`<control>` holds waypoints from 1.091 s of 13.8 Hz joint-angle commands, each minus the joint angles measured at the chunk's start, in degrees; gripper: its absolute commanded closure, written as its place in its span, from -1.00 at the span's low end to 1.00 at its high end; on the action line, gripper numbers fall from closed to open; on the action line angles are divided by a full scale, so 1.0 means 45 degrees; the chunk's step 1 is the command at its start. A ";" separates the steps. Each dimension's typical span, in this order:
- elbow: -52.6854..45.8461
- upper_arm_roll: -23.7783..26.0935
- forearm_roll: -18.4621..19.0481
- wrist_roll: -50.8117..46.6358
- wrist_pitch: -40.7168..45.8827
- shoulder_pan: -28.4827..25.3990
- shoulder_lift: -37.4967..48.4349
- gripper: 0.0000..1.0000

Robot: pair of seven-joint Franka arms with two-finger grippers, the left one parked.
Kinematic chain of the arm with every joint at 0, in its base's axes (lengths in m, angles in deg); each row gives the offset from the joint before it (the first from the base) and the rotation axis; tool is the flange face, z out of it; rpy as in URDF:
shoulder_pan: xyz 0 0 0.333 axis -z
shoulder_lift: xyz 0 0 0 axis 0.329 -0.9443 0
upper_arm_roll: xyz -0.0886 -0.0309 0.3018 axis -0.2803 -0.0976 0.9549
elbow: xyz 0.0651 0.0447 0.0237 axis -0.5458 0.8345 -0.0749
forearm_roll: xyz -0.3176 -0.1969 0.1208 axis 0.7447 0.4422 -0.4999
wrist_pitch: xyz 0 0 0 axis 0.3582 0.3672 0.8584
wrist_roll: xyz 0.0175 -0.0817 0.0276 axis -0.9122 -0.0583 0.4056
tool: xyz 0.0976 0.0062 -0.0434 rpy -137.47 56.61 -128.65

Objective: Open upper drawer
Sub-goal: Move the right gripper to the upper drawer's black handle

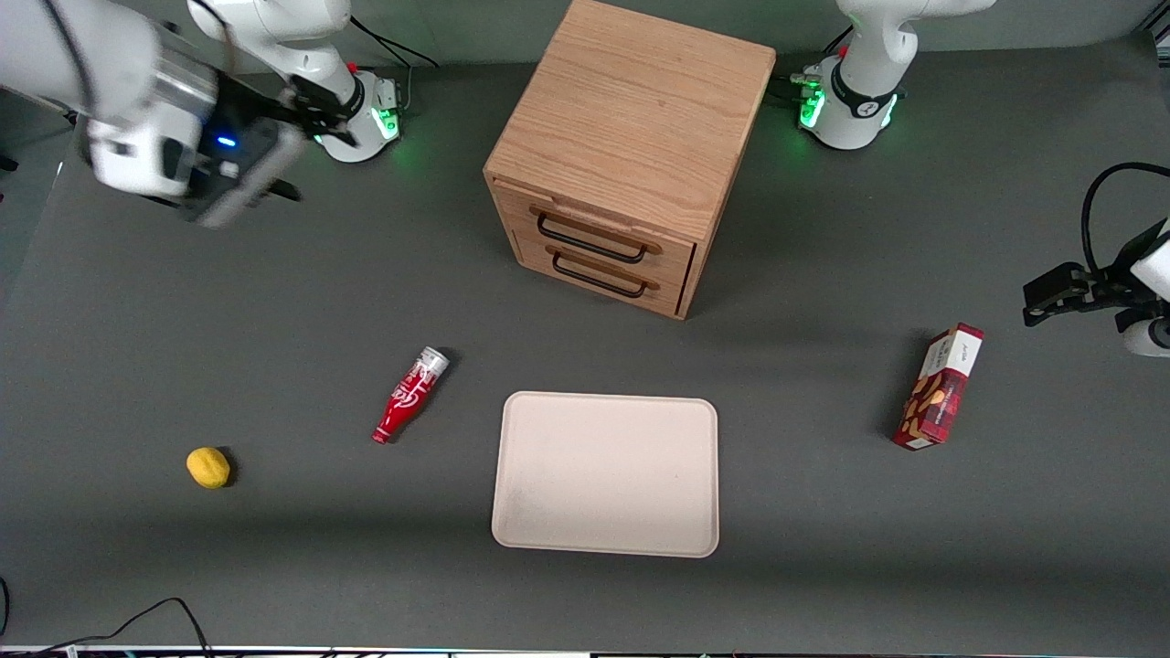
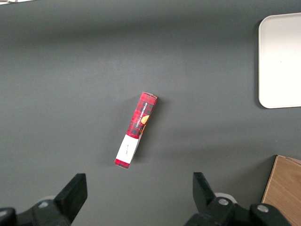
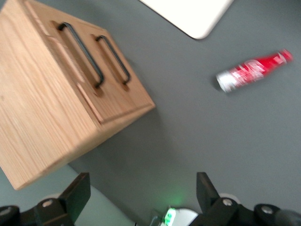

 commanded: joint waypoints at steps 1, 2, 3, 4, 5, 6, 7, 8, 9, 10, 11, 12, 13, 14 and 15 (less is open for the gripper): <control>-0.2121 0.1162 -0.0278 0.0060 -0.0114 -0.0013 -0.2663 -1.00; -0.2122 0.1592 -0.0298 0.0021 -0.0601 -0.0013 -0.3094 -1.00; -0.2122 0.1964 -0.0298 0.0001 -0.1186 -0.0032 -0.3601 -1.00; -0.2122 0.2258 -0.0182 0.0020 -0.1695 -0.0033 -0.4148 -1.00; -0.2084 0.2454 -0.0181 0.0040 -0.1990 -0.0168 -0.4695 -1.00; -0.2083 0.2533 -0.0162 0.0040 -0.2283 -0.0498 -0.5261 -1.00; -0.2064 0.2553 -0.0103 0.0040 -0.2789 -0.0888 -0.5595 -1.00; -0.2044 0.2573 0.0187 0.0040 -0.3277 -0.1201 -0.5850 -1.00; -0.2006 0.2825 0.0422 0.0020 -0.3495 -0.1282 -0.6065 -1.00; -0.1908 0.3194 0.0792 0.0020 -0.3864 -0.1302 -0.6319 -1.00; -0.1714 0.3566 0.1318 0.0001 -0.4293 -0.1360 -0.6399 -1.00; -0.1306 0.3956 0.1671 -0.0038 -0.4762 -0.1361 -0.6419 -1.00; -0.1012 0.4095 0.1713 -0.0096 -0.5056 -0.1341 -0.6400 -1.00; -0.0854 0.4116 0.1810 -0.0097 -0.5175 -0.1380 -0.6399 -1.00; -0.0775 0.4116 0.1947 -0.0097 -0.5292 -0.1400 -0.6438 -1.00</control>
